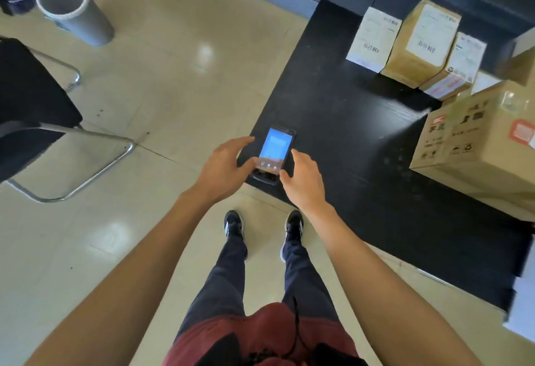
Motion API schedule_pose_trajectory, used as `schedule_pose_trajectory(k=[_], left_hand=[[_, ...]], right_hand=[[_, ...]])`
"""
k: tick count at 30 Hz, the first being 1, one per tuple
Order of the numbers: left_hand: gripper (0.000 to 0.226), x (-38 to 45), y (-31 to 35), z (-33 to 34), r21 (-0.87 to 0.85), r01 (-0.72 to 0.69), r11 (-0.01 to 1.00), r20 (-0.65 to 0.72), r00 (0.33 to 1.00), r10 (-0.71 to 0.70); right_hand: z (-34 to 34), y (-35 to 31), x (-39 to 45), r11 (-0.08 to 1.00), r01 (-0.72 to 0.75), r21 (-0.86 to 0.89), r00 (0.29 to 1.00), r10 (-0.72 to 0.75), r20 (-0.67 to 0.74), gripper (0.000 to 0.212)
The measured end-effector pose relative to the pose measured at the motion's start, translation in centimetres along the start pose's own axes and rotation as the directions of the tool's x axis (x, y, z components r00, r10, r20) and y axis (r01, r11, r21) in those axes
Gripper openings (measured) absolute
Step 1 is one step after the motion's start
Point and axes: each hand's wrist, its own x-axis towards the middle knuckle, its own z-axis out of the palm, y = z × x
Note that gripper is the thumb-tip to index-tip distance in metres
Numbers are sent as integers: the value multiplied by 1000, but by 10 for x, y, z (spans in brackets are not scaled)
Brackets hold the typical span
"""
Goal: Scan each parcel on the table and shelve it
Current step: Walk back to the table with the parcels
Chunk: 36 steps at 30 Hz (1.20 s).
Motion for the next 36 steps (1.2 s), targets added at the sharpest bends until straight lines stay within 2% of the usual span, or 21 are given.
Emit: schedule_pose_trajectory(k=[5, 10, 14, 17, 23, 29, 36], left_hand=[[46, 12, -27, -9, 4, 15, 1000, 14, 1000, -15], [47, 22, -40, -20, -15, -1, 1000, 21, 1000, 1], [47, 28, -45, -23, 10, -16, 1000, 49, 999, 16], [47, 33, -48, -23, 11, -25, 1000, 69, 997, 24], [47, 38, -48, -16, 32, -25, 999, 107, 994, 22], [46, 40, -36, -13, -14, -31, 999, 116, 993, 33], [47, 43, -5, -5, -14, -59, 998, 133, 989, 61]], right_hand=[[41, -15, 14, 975, -177, 133, 980, 188, -72, 58], [70, -40, 27, 925, -302, 231, 928, 340, -150, 92], [82, -52, 33, 901, -387, 199, 891, 420, -172, 115], [85, -55, 36, 880, -439, 183, 865, 468, -179, 124], [79, -48, 38, 873, -424, 241, 866, 469, -174, 116], [62, -30, 32, 845, -411, 343, 876, 469, -107, 111], [28, 0, 6, 884, -334, 328, 898, 404, -173, 111]])
